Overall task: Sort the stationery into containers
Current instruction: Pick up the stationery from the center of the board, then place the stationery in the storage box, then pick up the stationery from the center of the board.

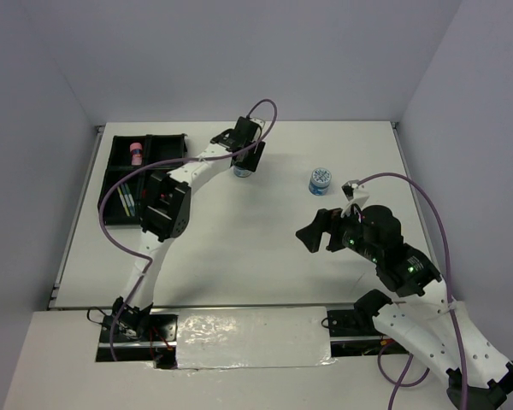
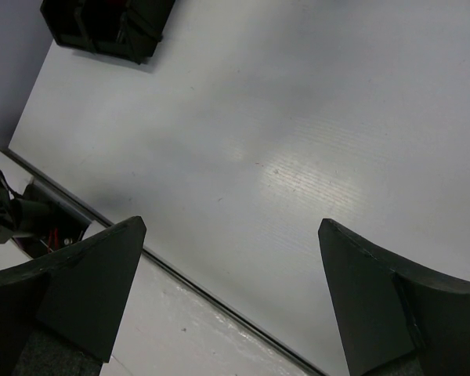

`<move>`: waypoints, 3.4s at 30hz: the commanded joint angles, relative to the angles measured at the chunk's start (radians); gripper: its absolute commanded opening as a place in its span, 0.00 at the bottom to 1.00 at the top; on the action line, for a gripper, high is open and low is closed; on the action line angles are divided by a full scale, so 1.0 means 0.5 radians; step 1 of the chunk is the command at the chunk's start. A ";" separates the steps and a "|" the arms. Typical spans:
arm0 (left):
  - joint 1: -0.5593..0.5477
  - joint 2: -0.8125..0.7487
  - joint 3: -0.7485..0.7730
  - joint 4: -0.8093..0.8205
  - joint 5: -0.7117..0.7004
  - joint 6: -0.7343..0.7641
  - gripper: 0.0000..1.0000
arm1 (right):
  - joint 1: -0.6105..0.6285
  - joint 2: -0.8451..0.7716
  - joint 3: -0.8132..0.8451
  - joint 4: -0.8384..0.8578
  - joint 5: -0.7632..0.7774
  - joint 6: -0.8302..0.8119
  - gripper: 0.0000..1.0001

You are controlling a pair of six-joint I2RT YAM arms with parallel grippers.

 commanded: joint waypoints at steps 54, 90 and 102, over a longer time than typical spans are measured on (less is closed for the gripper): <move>0.949 -0.060 0.411 -0.217 0.068 -0.247 0.46 | 0.002 0.238 -0.019 0.299 -0.084 -0.093 1.00; -0.434 -0.061 0.564 0.169 0.541 -0.130 0.99 | -0.077 -0.255 0.349 -0.523 0.916 0.266 1.00; -0.692 0.265 0.482 0.774 0.166 -0.047 0.99 | -0.074 -0.593 0.497 -0.545 0.198 0.036 1.00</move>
